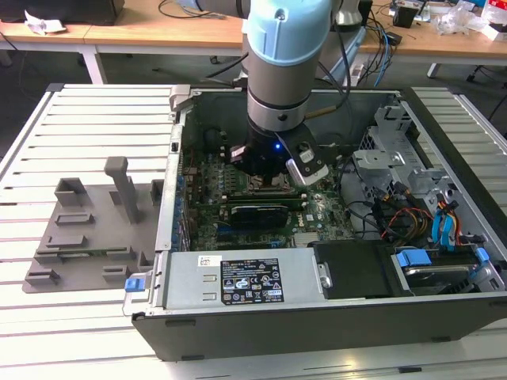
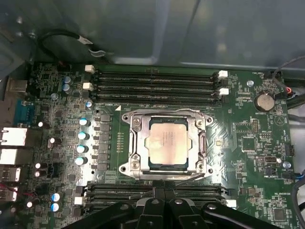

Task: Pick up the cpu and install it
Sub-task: 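Install the second cpu locking lever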

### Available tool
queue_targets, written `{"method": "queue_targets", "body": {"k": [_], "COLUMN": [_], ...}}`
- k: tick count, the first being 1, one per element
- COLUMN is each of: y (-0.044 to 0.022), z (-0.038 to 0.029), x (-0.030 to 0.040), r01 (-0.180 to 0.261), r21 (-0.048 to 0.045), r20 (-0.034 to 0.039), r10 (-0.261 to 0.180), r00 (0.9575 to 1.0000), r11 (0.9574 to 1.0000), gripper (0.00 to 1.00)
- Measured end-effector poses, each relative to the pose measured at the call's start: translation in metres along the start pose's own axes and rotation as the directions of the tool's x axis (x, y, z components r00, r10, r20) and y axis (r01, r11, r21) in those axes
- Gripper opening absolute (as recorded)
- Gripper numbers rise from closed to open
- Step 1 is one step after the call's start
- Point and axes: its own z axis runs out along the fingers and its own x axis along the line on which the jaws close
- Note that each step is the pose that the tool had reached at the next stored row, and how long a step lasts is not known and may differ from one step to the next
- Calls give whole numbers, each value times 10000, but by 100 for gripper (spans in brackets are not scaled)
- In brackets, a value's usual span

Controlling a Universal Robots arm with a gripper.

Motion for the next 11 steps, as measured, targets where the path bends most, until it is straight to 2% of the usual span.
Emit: {"method": "queue_targets", "body": {"k": [2,3,11], "y": [-5,-11,-25], "z": [21,55,128], "x": [43,67,108], "r01": [-2,-1,-1], "r21": [0,1,1], "r20": [0,-1,-1], "r10": [2,1,1], "r00": [10000,10000,10000], "r11": [10000,10000,10000], "gripper": [11,11,11]}}
